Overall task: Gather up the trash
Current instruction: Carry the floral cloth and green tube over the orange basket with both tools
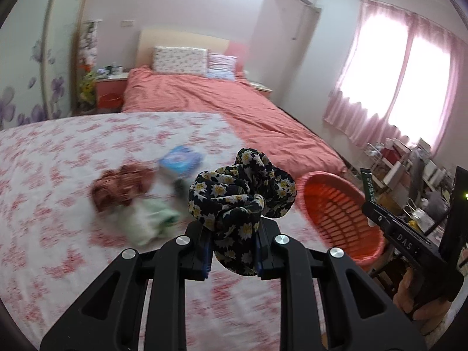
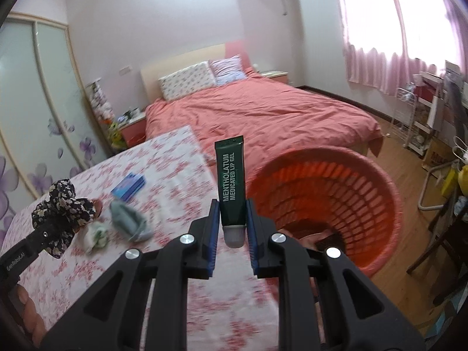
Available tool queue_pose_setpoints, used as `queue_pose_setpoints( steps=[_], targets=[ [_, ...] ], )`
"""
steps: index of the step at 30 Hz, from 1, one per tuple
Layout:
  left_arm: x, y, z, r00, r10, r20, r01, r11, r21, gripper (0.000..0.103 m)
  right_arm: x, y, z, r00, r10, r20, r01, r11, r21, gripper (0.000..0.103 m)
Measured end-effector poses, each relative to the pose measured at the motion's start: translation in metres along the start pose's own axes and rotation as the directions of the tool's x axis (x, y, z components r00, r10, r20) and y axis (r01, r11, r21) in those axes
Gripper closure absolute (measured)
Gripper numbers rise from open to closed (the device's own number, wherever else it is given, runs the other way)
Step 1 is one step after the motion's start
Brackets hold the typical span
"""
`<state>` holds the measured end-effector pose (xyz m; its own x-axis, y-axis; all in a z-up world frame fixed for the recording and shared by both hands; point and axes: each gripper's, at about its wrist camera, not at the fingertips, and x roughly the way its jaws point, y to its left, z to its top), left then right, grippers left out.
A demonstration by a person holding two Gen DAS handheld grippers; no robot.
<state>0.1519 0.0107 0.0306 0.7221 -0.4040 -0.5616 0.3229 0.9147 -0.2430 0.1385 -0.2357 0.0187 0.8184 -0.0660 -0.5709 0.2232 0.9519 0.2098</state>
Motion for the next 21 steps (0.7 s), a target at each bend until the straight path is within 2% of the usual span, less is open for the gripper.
queue_pose_setpoints(
  steps=[9, 21],
  targets=[
    [0.026, -0.067, 0.008, 0.994, -0.113, -0.008, 0.113, 0.990, 0.085, 0.082, -0.018, -0.048, 0.016, 0.996, -0.053, 0.065, 0.050, 0.997, 0.055, 0.085],
    [0.070, -0.126, 0.008, 0.976, -0.202, -0.075, 0.209, 0.972, 0.107, 0.082, -0.013, -0.093, 0.030, 0.992, -0.080, 0.098, 0.069, 0.992, 0.106, 0.085]
  ],
)
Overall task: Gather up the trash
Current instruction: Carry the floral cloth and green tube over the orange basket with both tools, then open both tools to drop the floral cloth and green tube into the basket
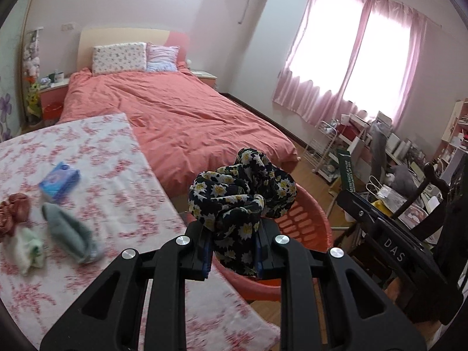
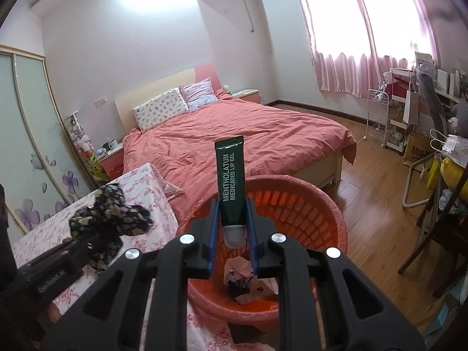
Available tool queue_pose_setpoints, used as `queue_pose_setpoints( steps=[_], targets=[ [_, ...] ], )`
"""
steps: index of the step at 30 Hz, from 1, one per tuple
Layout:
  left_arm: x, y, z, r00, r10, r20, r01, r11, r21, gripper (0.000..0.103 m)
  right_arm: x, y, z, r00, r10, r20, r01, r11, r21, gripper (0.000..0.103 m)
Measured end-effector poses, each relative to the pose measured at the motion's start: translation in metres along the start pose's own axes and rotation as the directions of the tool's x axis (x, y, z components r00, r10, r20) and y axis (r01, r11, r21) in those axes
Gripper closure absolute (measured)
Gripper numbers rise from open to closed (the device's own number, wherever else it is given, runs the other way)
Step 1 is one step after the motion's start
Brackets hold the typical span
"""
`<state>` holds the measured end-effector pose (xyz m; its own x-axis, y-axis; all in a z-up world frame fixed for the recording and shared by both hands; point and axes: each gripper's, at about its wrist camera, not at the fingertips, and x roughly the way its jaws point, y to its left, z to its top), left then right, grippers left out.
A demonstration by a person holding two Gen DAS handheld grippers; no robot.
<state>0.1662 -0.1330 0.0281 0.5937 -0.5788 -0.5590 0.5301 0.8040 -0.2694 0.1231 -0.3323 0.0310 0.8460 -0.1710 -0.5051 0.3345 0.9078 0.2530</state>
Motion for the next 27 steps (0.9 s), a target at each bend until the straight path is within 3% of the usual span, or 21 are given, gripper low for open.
queue_pose_setpoints(
  steps=[11, 24, 27],
  targets=[
    [0.036, -0.030, 0.002, 0.999, -0.025, -0.039, 0.026, 0.999, 0.043, 0.082, 0.018, -0.021, 0.004, 1.000, 0.001, -0.003, -0.001, 1.000, 0.027, 0.085],
    [0.065, -0.040, -0.003, 0.995, -0.003, -0.102, 0.010, 0.998, 0.067, 0.081, 0.042, -0.039, 0.006, 1.000, 0.007, -0.029, -0.005, 0.998, 0.070, 0.084],
    [0.070, -0.038, -0.005, 0.993, 0.007, -0.121, 0.000, 0.998, 0.061, 0.067, 0.048, -0.046, 0.007, 0.999, 0.015, -0.034, -0.012, 0.996, 0.088, 0.080]
  ],
)
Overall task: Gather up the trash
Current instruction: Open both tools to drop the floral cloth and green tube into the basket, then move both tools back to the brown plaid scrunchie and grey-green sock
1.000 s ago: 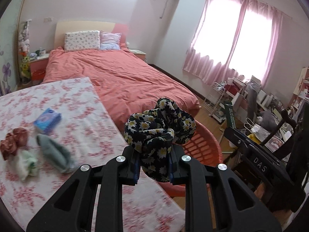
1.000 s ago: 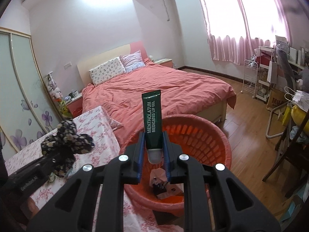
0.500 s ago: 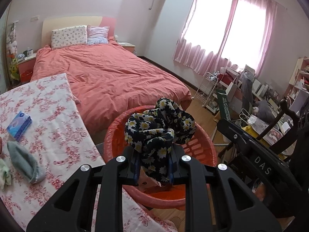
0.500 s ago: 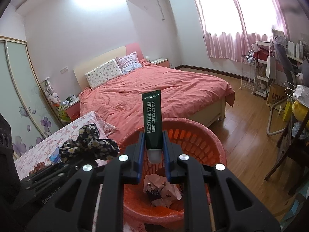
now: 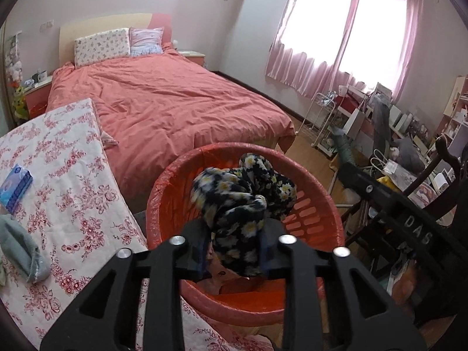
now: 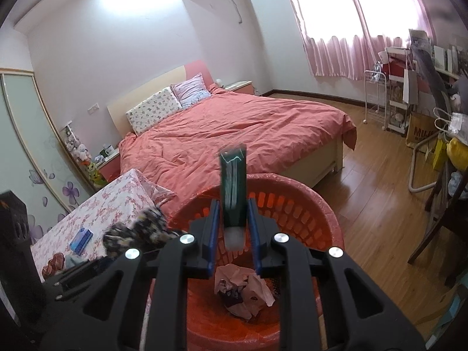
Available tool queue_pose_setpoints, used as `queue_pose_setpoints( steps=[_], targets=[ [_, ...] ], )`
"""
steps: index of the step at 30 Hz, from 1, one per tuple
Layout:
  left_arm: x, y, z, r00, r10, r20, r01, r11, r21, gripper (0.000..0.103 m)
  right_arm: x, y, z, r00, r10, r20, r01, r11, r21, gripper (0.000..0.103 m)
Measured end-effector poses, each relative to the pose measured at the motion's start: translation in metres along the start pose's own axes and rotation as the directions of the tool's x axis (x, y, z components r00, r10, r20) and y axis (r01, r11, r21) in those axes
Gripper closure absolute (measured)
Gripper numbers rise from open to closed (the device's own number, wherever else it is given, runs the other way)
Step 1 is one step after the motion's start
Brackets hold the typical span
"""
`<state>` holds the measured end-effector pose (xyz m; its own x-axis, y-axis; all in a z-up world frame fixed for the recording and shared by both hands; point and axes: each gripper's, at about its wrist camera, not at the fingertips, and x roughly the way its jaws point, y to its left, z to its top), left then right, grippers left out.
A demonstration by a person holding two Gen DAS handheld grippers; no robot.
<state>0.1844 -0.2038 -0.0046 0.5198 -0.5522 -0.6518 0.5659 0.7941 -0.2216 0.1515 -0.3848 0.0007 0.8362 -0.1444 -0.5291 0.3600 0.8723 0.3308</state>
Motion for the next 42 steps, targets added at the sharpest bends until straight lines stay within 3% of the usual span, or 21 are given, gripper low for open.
queue_pose_setpoints(
  steps=[2, 3, 9, 16, 25, 31, 39, 42],
  targets=[
    [0.002, 0.002, -0.002, 1.000, 0.013, -0.008, -0.013, 1.000, -0.009, 0.054, 0.001, -0.003, 0.001, 1.000, 0.003, 0.001, -0.003, 1.000, 0.007, 0.068],
    [0.002, 0.003, -0.003, 1.000, 0.021, -0.011, -0.021, 1.000, -0.013, 0.053, 0.000, -0.005, 0.000, 1.000, 0.001, 0.005, -0.001, 1.000, 0.009, 0.062],
    [-0.003, 0.015, -0.007, 0.998, 0.061, -0.020, -0.062, 0.997, -0.036, 0.047, -0.004, -0.008, 0.000, 1.000, -0.015, 0.020, 0.015, 1.000, 0.011, 0.049],
    [-0.021, 0.038, -0.009, 0.993, 0.121, -0.010, -0.121, 0.991, -0.050, 0.043, -0.009, 0.007, -0.004, 1.000, -0.017, 0.016, 0.018, 1.000, -0.021, 0.046],
    [-0.065, 0.092, -0.022, 0.970, 0.241, 0.009, -0.239, 0.966, -0.094, 0.040, -0.014, 0.045, -0.020, 1.000, 0.014, -0.016, -0.015, 0.997, -0.074, 0.042],
    [-0.098, 0.138, -0.033, 0.938, 0.347, 0.017, -0.342, 0.930, -0.137, 0.040, -0.013, 0.077, -0.037, 0.997, 0.044, -0.060, -0.051, 0.992, -0.113, 0.041],
    [-0.128, 0.220, -0.040, 0.862, 0.507, -0.013, -0.497, 0.838, -0.227, 0.035, -0.007, 0.123, -0.061, 0.989, 0.082, -0.119, -0.102, 0.980, -0.170, 0.041],
    [-0.123, 0.238, -0.038, 0.844, 0.535, -0.040, -0.529, 0.817, -0.230, 0.031, -0.005, 0.137, -0.069, 0.986, 0.092, -0.140, -0.118, 0.975, -0.190, 0.041]
  ],
)
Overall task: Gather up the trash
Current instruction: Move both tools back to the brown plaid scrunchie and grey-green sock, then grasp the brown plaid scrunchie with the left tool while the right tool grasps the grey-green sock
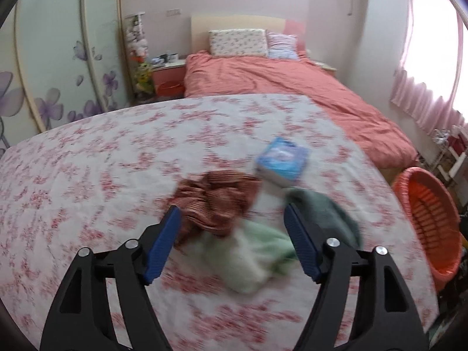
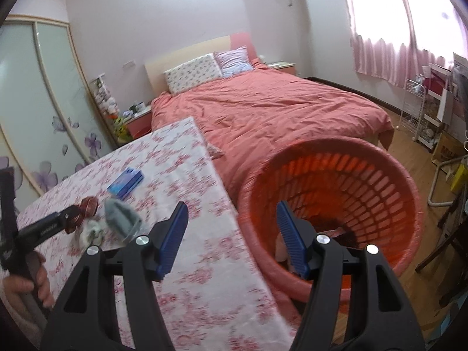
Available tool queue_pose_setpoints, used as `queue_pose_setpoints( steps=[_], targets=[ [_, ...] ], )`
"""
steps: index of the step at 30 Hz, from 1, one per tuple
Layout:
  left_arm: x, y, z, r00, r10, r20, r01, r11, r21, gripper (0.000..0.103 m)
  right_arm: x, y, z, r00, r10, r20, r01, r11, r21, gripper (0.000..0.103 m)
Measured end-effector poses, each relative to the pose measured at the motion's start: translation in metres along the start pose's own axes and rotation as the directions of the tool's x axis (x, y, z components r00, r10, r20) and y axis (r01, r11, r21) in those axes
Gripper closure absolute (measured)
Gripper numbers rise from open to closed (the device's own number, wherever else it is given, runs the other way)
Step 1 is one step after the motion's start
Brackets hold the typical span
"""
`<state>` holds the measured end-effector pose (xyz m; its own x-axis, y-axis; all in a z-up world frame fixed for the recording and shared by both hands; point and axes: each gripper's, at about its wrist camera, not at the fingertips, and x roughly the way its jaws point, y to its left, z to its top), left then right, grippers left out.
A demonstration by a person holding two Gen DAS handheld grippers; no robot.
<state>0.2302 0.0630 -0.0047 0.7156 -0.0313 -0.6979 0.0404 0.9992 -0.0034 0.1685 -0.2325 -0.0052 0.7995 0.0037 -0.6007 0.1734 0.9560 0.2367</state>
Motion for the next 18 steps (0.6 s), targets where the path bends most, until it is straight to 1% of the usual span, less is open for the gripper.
queue_pose_setpoints(
  steps=[2, 5, 10, 12, 13, 14, 18],
  targets=[
    [0.011, 0.006, 0.003, 1.000, 0.008, -0.024, -0.008, 1.000, -0.004, 0.030, 0.003, 0.011, -0.002, 1.000, 0.007, -0.012, -0.007, 1.000, -0.016, 0.041],
    [0.023, 0.015, 0.006, 0.998, -0.003, -0.058, 0.002, 1.000, -0.017, 0.030, 0.007, 0.021, -0.004, 1.000, 0.012, -0.025, -0.013, 0.999, -0.034, 0.041],
    [0.038, 0.020, 0.006, 0.996, -0.010, -0.091, 0.009, 1.000, -0.012, 0.031, 0.012, 0.035, -0.006, 0.999, 0.018, -0.040, -0.020, 0.998, -0.060, 0.041],
    [0.044, 0.024, 0.005, 0.994, -0.016, -0.108, 0.014, 1.000, -0.022, 0.033, 0.013, 0.039, -0.006, 0.999, 0.021, -0.045, -0.024, 0.997, -0.072, 0.041],
    [0.046, 0.027, 0.004, 0.993, -0.018, -0.116, 0.015, 0.999, -0.029, 0.037, 0.014, 0.041, -0.006, 0.999, 0.022, -0.046, -0.026, 0.997, -0.076, 0.041],
    [0.047, 0.028, 0.003, 0.993, -0.019, -0.120, 0.016, 0.999, -0.031, 0.039, 0.014, 0.043, -0.007, 0.999, 0.024, -0.047, -0.028, 0.996, -0.079, 0.041],
    [0.049, 0.030, 0.000, 0.991, -0.022, -0.128, 0.018, 0.999, -0.032, 0.043, 0.015, 0.048, -0.007, 0.998, 0.032, -0.053, -0.036, 0.995, -0.088, 0.041]
  ],
)
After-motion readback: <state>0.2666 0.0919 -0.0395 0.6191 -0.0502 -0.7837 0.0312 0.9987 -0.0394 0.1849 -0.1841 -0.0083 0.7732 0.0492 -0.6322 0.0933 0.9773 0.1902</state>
